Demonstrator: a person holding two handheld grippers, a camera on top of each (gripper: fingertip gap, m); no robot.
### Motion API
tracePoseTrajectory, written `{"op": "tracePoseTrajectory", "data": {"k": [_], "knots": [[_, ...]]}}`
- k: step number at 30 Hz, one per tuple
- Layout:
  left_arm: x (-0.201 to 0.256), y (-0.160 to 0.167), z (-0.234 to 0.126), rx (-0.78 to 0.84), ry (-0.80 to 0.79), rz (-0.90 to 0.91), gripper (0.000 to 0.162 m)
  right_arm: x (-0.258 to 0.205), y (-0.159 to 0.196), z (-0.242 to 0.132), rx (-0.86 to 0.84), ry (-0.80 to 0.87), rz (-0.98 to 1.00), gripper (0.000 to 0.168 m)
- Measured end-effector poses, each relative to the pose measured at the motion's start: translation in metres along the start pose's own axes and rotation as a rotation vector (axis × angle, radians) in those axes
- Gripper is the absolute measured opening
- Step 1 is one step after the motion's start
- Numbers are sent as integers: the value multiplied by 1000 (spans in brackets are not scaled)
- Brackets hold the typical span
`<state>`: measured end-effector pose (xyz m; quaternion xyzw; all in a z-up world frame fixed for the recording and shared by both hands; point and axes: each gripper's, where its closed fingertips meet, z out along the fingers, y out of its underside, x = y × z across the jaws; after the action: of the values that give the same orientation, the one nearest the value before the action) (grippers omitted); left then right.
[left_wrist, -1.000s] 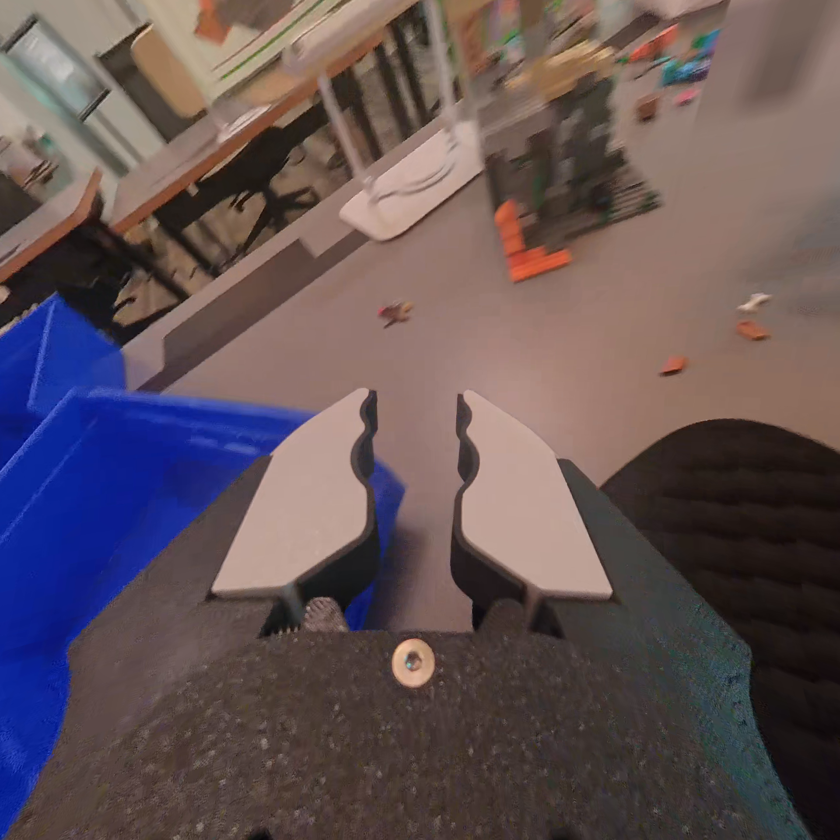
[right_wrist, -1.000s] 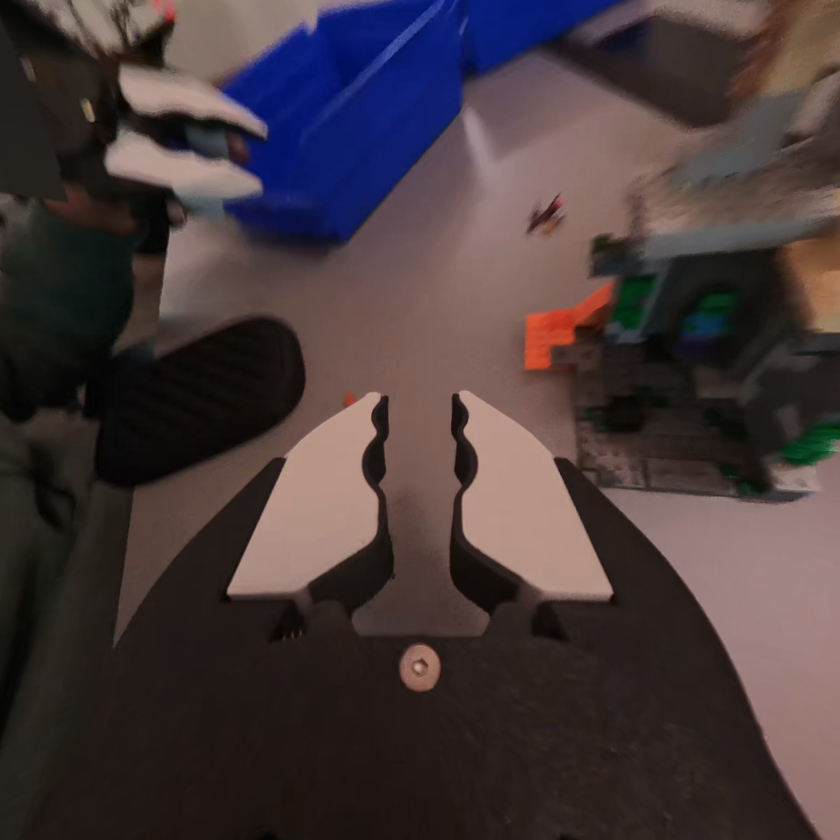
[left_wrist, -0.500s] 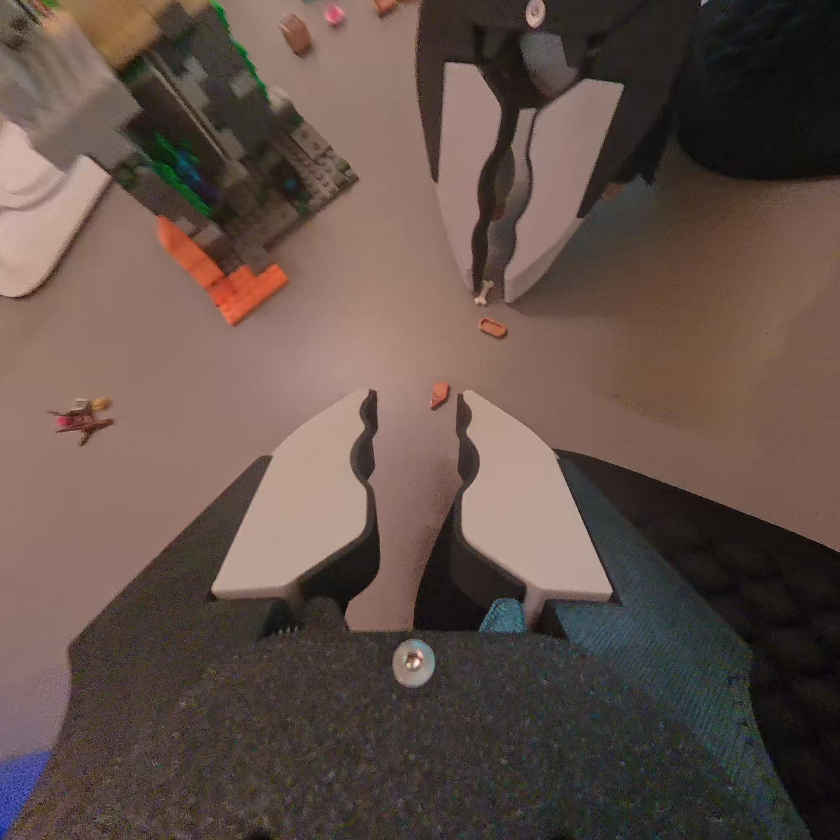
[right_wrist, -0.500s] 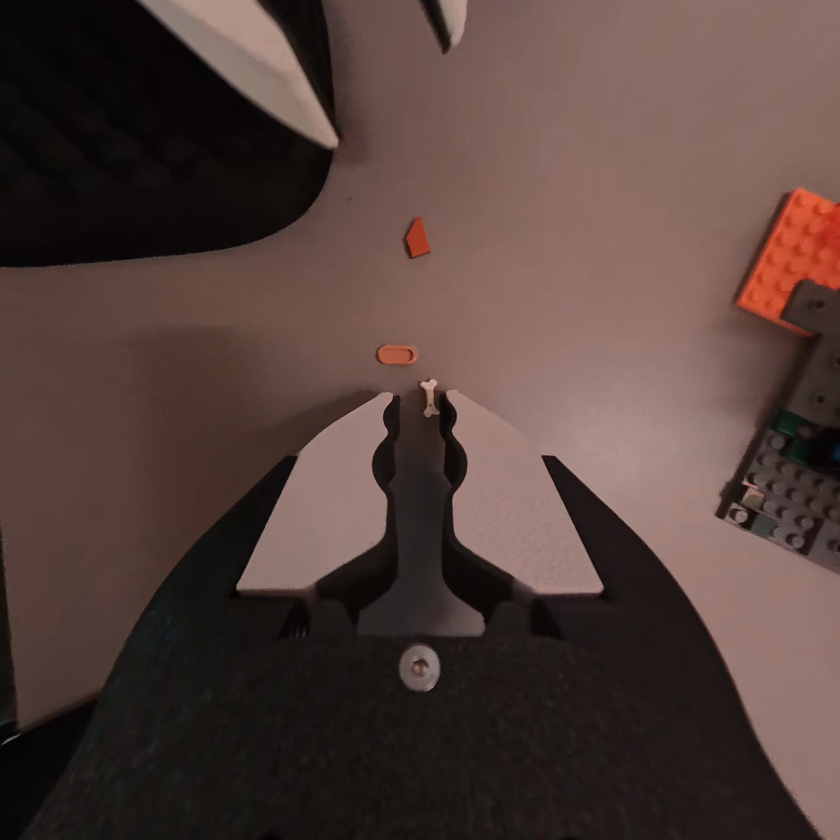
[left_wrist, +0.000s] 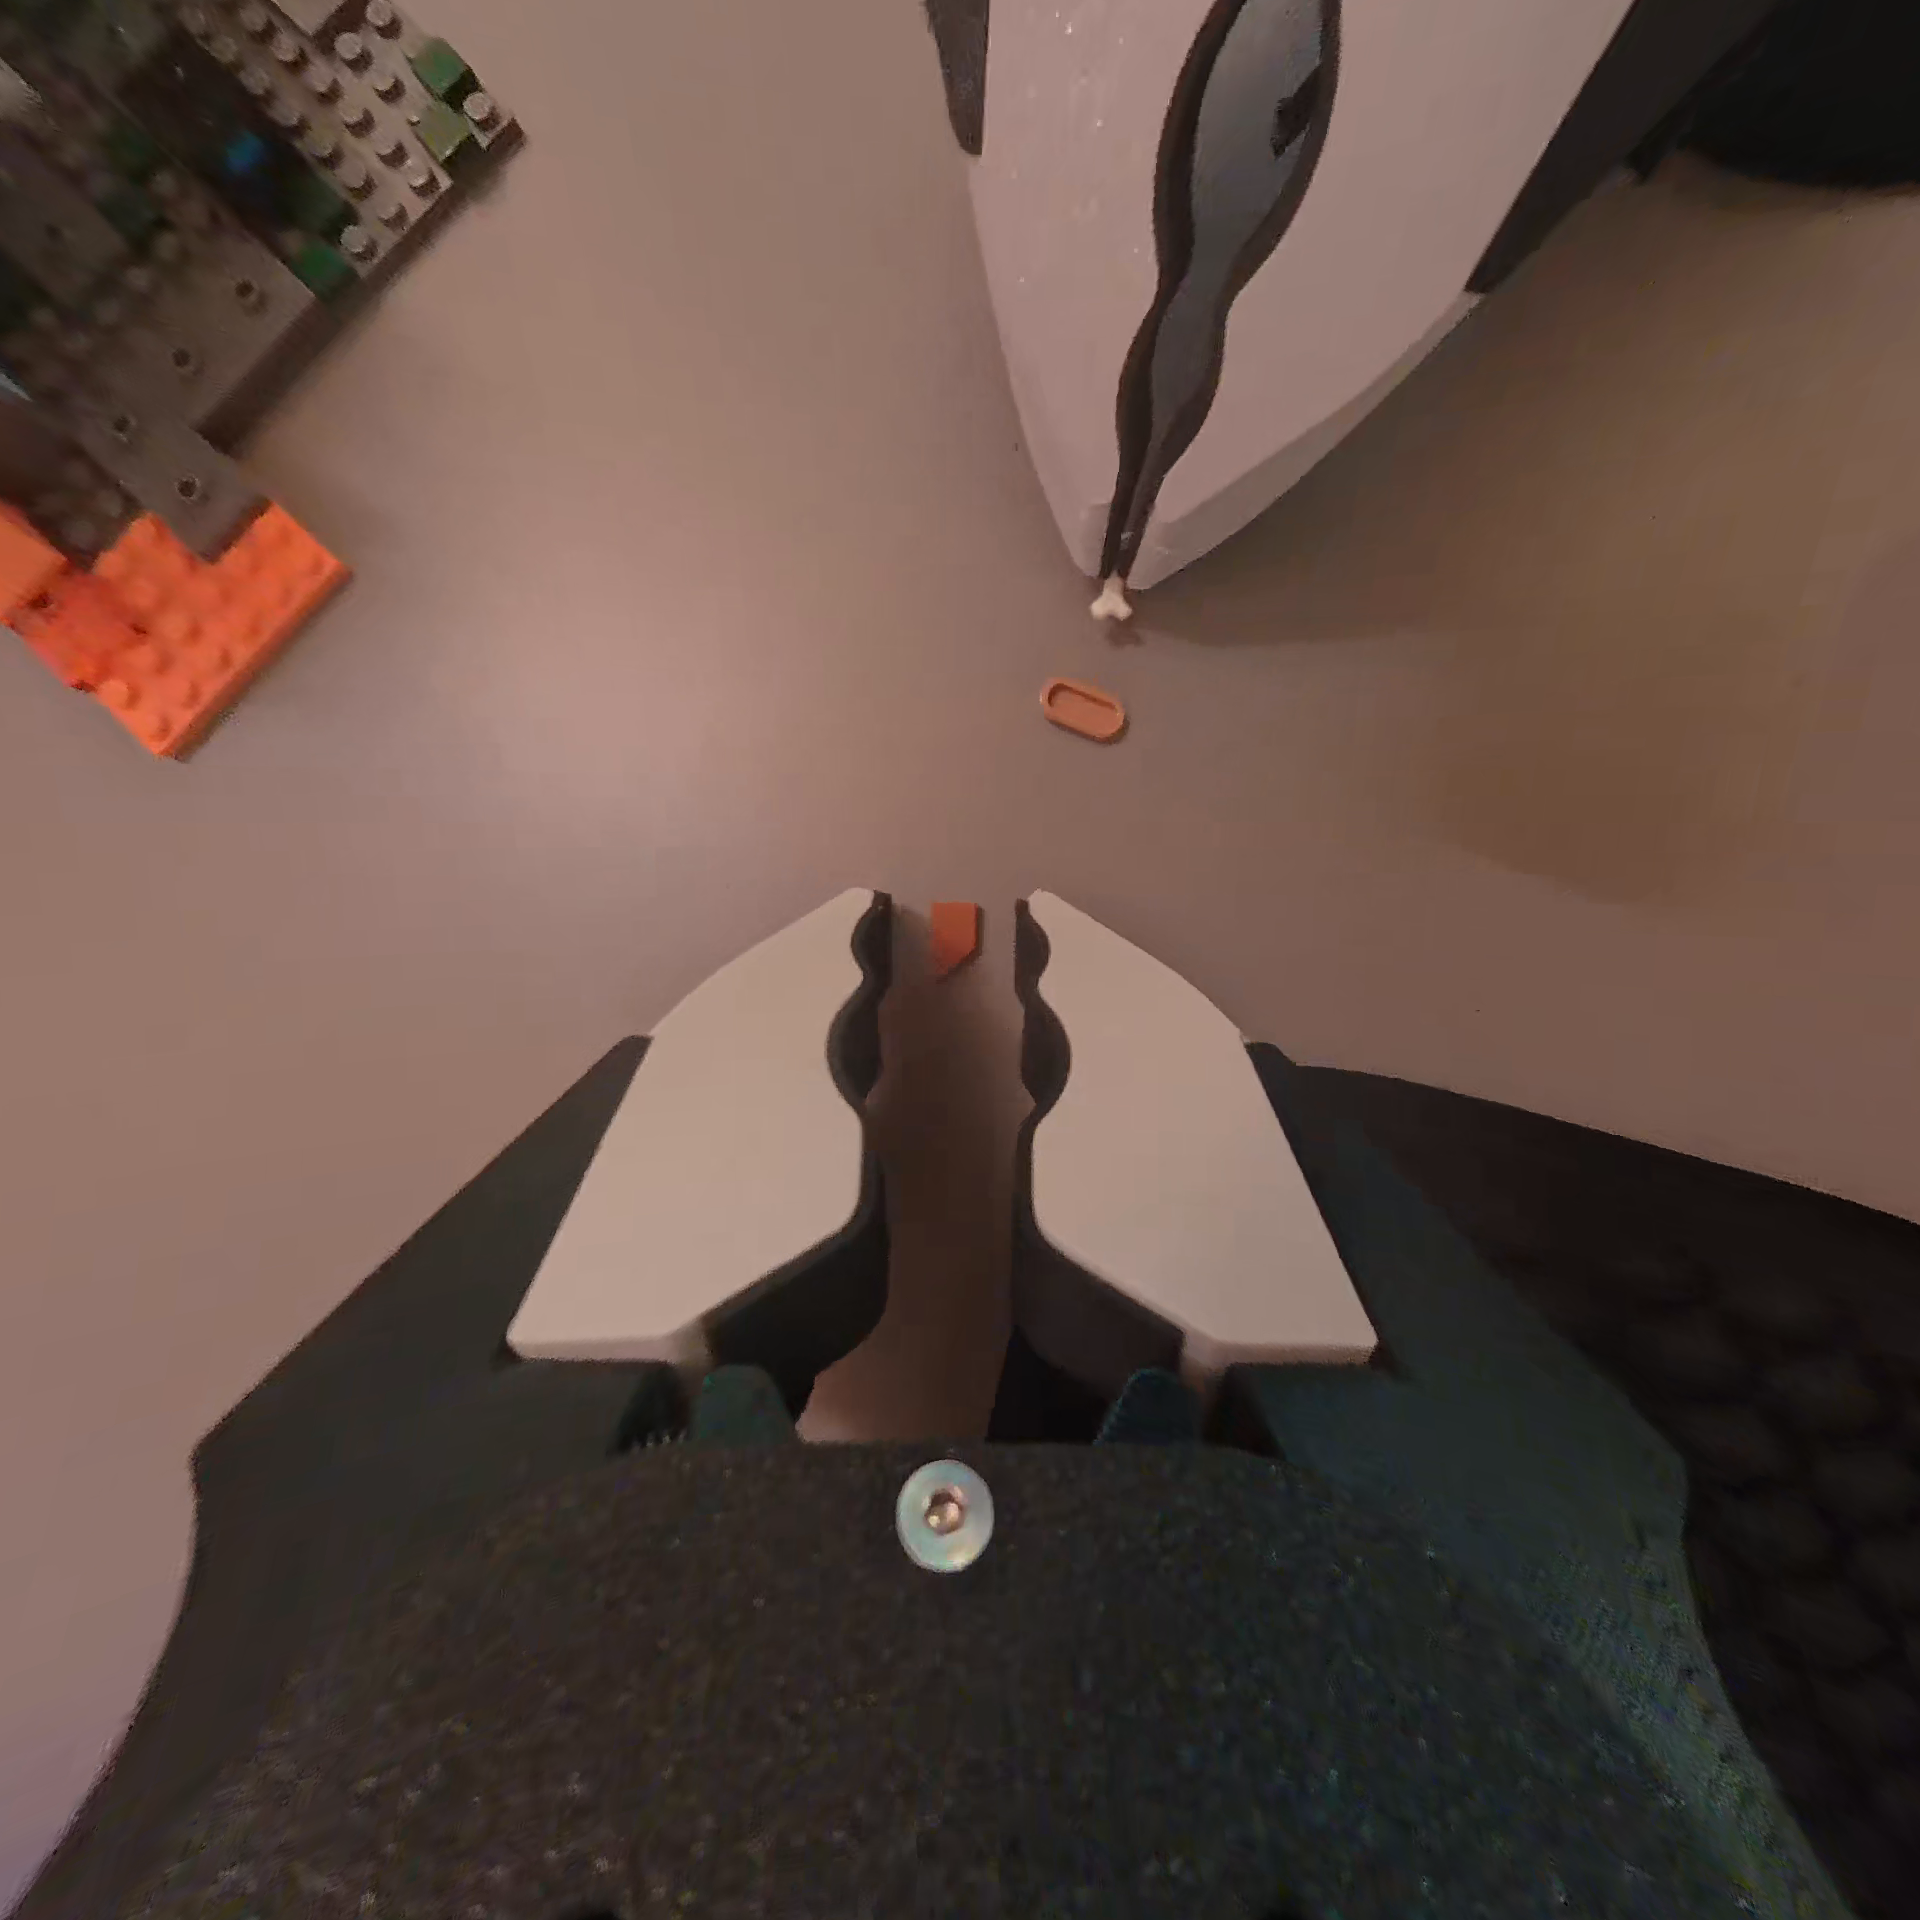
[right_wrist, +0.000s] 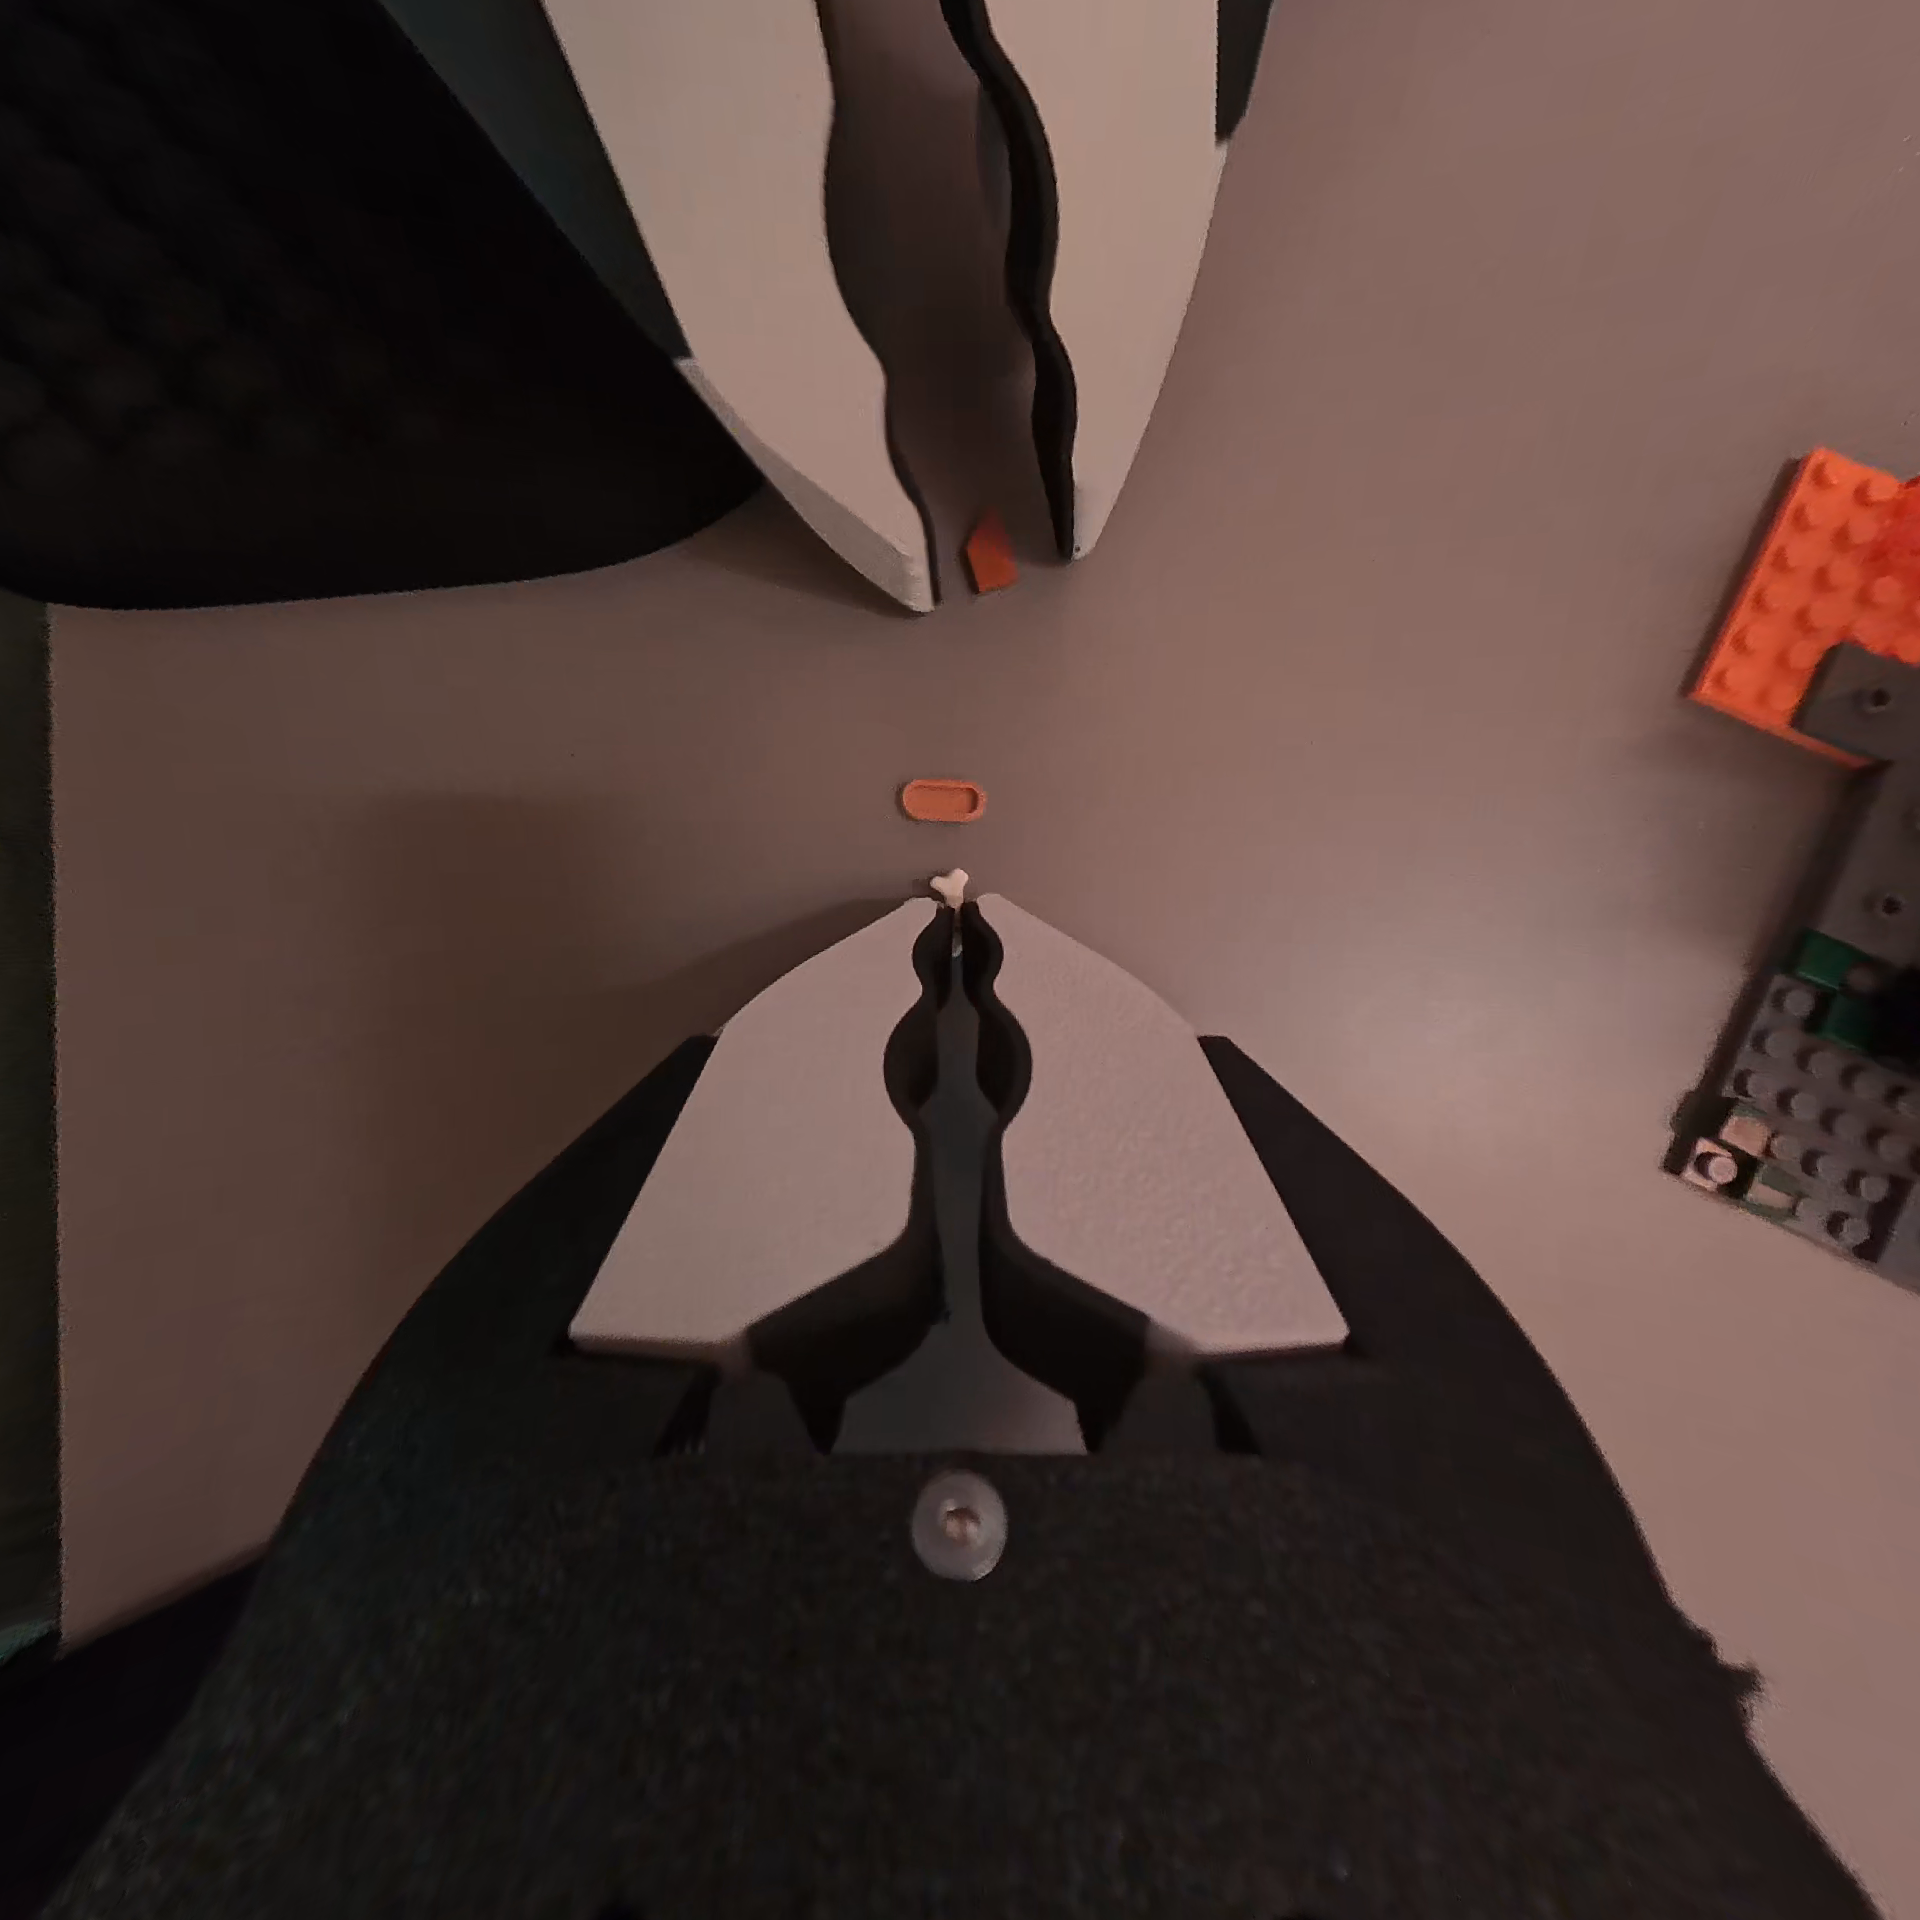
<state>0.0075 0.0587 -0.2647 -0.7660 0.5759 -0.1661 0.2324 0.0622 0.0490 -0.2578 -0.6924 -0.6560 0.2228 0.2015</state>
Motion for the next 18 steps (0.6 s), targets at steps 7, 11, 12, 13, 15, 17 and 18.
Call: {"op": "tracePoseTrajectory", "data": {"k": [7,11,12,13,15,17,18], "knots": [[4,-2,1,3,2,12,7,-5,-13,3,59,20,3,1],[9,-4,-2,34,0,21,6,-4,-16,9,69,32,8,1],[9,-5,-3,44,-4,20,6,-4,-17,10,72,32,9,2],[9,-5,-5,52,-8,18,6,-4,-17,10,71,36,11,2],[8,-7,-8,74,-16,13,5,-4,-17,12,62,35,15,11],[7,-7,-11,85,-23,13,2,-5,-16,14,54,31,19,15],[6,-8,-13,96,-32,17,0,-5,-16,15,50,34,20,16]]}}
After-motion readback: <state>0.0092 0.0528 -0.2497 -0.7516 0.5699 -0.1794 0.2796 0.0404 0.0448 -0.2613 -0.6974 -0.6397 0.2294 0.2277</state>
